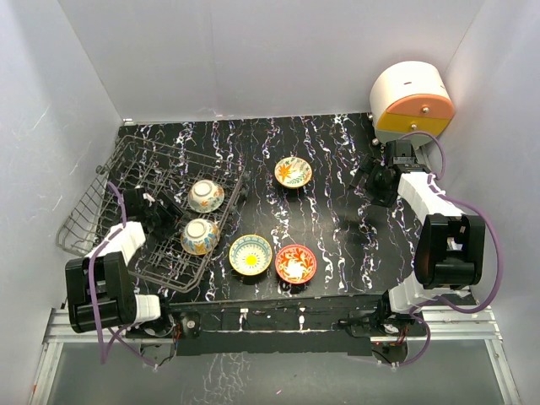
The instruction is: Load the bowls into the dish rack
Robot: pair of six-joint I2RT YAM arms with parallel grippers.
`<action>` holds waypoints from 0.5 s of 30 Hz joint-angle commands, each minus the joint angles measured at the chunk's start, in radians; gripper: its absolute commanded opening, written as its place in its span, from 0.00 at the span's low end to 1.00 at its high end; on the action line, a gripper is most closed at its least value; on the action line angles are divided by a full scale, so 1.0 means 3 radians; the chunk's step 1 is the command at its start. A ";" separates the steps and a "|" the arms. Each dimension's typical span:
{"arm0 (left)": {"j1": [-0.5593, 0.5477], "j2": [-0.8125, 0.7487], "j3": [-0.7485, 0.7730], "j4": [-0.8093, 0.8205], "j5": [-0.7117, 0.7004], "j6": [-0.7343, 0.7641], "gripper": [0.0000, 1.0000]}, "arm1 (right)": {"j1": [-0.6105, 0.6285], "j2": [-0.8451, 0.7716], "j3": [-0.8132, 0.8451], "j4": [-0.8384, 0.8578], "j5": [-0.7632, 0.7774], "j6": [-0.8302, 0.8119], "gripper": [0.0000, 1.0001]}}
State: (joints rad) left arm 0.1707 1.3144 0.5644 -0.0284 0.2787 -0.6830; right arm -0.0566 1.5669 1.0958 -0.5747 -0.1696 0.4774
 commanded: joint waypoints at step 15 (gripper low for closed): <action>-0.0743 -0.0032 0.1685 -0.1006 -0.0864 0.0261 0.90 | -0.0011 0.0129 0.0063 0.0154 -0.0080 0.0023 0.92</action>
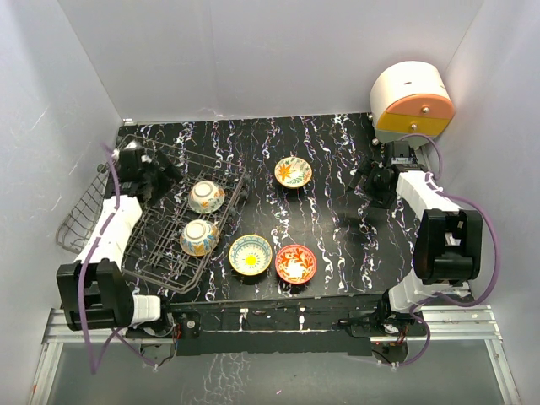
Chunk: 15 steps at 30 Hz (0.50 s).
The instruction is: Load the bowls into the dish rack
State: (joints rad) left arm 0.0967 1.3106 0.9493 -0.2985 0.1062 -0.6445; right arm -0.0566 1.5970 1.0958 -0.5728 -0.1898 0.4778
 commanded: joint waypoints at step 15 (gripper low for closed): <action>-0.2686 0.0651 0.1060 -0.0051 -0.0741 0.0996 0.87 | -0.0015 0.0233 0.0309 0.0180 0.0030 0.0158 0.92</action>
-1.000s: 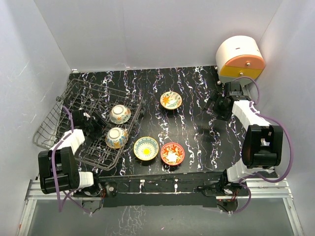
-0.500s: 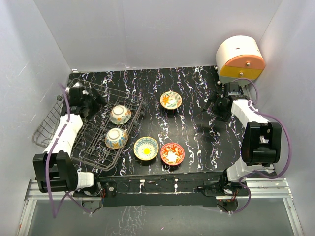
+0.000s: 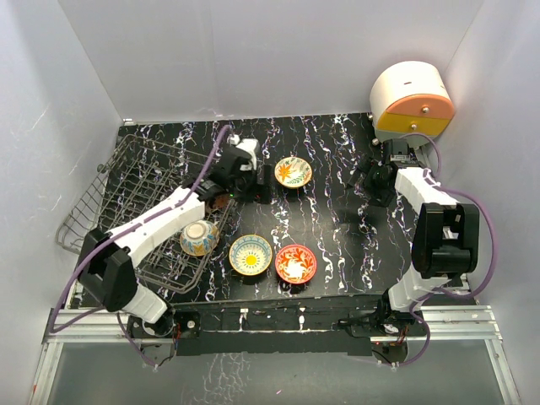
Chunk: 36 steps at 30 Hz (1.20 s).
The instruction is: Load the bowls into the dish rack
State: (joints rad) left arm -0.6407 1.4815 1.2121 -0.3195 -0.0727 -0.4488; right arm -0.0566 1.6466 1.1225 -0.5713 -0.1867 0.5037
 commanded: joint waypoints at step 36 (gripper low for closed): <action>-0.0518 0.2880 0.2364 0.0450 -0.0449 0.1479 0.74 | -0.0460 0.0658 0.0511 0.0429 -0.0180 0.0300 0.92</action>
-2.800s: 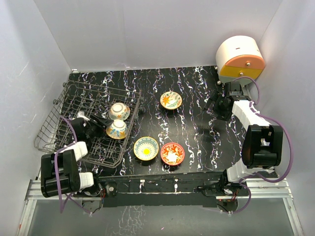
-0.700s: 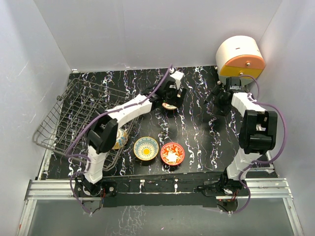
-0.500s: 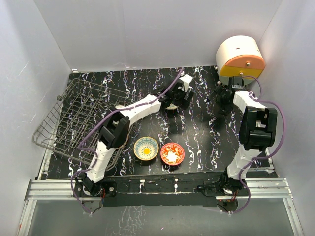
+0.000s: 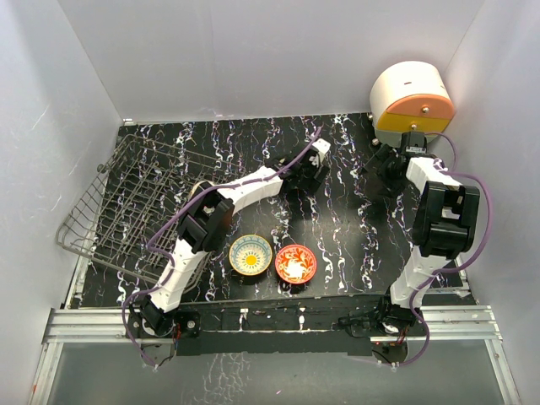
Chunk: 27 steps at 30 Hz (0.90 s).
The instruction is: Load the bowls into the dish rack
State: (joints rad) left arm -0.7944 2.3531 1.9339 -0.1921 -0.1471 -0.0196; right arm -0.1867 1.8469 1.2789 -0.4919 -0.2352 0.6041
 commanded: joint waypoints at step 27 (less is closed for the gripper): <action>0.0269 -0.1056 0.0065 -0.0038 0.0347 -0.0780 0.00 | -0.0049 -0.0269 -0.0161 0.0166 -0.0013 -0.0007 0.92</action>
State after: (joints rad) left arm -0.7860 2.2948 1.9804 -0.2550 -0.1020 -0.1394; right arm -0.1959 1.8256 1.2324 -0.4808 -0.2356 0.6037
